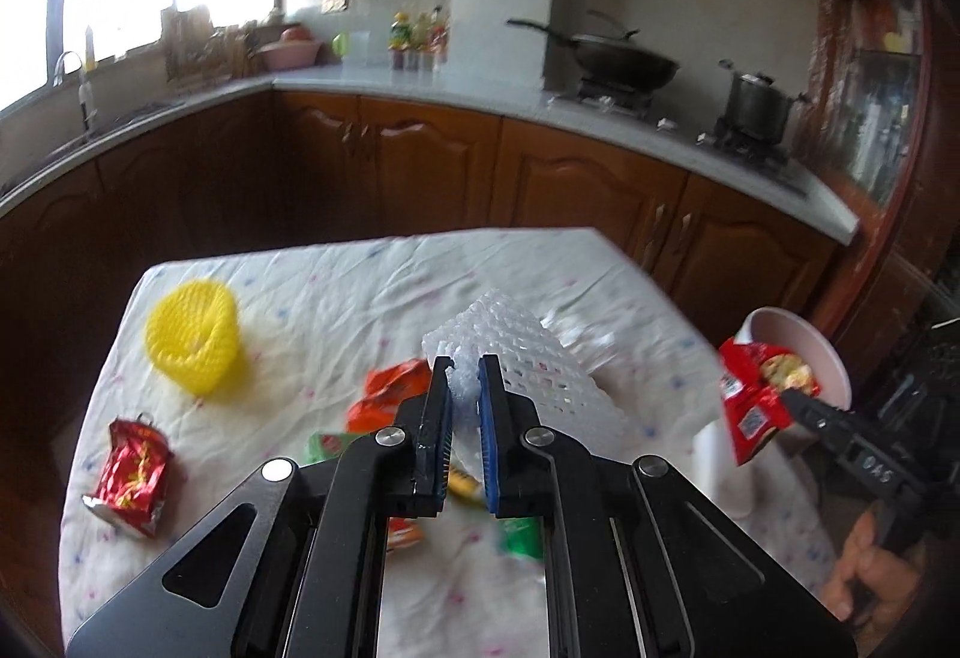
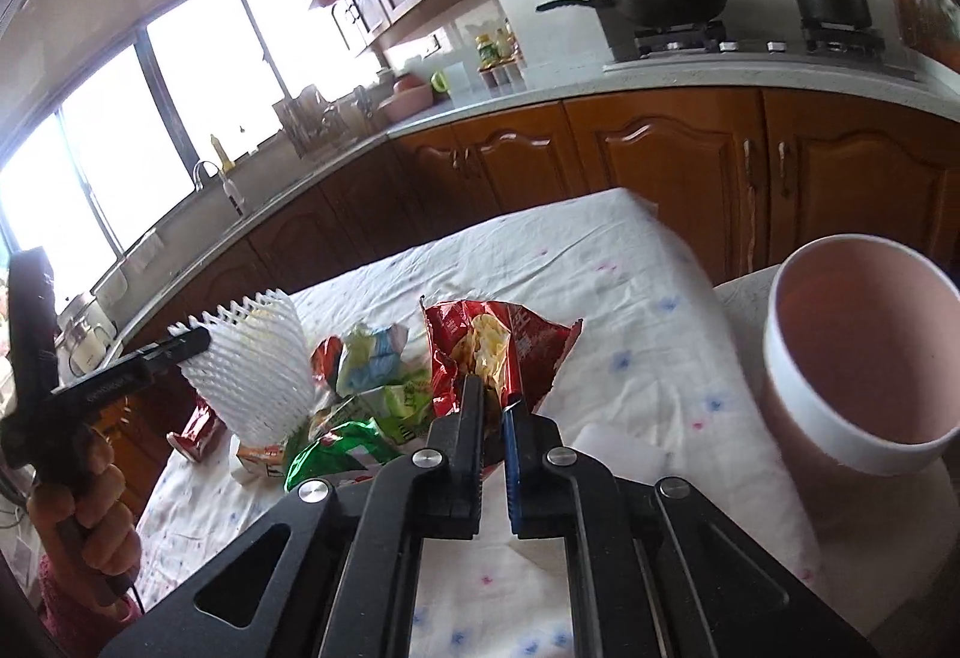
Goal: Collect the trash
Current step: 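Grasp the white foam net with the left tool while the right tool grasps the red chip bag, then carry both items to the pink bucket and open both tools to drop them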
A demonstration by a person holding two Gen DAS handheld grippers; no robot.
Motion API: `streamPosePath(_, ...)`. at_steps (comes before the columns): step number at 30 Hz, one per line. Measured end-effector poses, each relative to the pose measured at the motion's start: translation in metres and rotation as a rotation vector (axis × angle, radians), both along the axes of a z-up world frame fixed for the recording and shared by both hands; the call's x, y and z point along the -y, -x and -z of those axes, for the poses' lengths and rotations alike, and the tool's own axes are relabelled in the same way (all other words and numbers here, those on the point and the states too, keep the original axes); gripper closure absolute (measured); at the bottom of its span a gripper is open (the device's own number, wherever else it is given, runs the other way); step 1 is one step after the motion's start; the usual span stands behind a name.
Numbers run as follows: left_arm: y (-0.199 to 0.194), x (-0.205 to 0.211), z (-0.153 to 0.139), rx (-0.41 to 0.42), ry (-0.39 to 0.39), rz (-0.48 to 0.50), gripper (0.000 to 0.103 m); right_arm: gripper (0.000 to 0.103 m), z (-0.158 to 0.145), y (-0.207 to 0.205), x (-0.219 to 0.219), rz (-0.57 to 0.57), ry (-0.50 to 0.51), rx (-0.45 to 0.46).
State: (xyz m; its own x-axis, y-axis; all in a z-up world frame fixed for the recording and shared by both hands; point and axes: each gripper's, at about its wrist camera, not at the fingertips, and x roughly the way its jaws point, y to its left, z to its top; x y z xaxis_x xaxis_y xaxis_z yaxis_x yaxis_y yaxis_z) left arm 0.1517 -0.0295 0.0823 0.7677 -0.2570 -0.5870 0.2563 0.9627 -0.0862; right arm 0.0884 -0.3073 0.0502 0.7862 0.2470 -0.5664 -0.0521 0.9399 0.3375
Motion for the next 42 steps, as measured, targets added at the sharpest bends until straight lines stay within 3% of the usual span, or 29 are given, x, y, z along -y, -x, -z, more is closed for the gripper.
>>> streamPosePath(6, 0.004, 0.039, -0.011, 0.024, 0.021, 0.082, 0.096, 0.098, -0.009, 0.012, 0.027, 0.058, -0.002, 0.021)
streamPosePath(21, -0.006, 0.168, -0.009, -0.027, 0.079, 0.282, 0.096, 0.098, -0.013, 0.041, 0.129, 0.273, 0.016, 0.020)
streamPosePath(32, -0.030, 0.272, 0.004, -0.075, 0.048, 0.388, 0.096, 0.097, -0.001, 0.030, 0.194, 0.380, 0.024, -0.028)
streamPosePath(42, -0.046, 0.327, 0.037, -0.152, -0.029, 0.453, 0.096, 0.097, 0.021, 0.018, 0.219, 0.385, 0.024, -0.105)
